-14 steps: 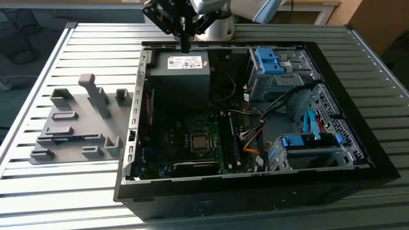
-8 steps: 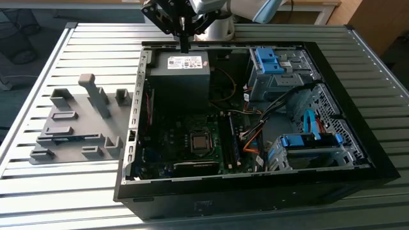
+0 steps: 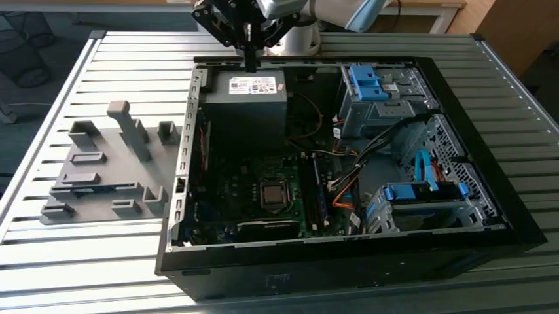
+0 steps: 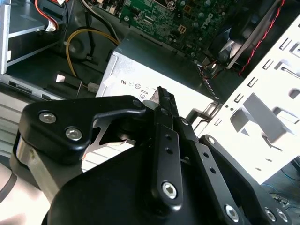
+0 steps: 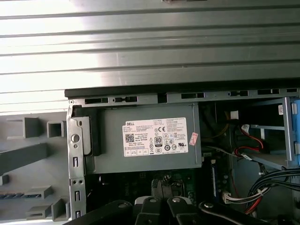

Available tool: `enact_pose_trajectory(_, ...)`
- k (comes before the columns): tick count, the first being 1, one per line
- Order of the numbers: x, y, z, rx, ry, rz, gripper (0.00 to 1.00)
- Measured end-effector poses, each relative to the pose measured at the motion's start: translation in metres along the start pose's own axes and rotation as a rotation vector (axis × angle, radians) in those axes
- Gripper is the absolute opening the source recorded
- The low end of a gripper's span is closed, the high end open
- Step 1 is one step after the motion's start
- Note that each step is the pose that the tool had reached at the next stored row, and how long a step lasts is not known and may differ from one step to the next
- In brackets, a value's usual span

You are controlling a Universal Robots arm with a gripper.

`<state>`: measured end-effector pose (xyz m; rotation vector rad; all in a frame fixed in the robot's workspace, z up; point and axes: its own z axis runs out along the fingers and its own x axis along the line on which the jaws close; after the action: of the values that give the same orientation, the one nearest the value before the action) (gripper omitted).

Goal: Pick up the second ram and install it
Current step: 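Reach for the second ram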

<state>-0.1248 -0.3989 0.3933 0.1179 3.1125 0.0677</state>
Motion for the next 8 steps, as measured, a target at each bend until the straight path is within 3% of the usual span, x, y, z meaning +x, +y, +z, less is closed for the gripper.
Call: enact_pose_trajectory(8,0.0013,-0.0001,0.0000,0.0000,0.0000,0.000,0.11)
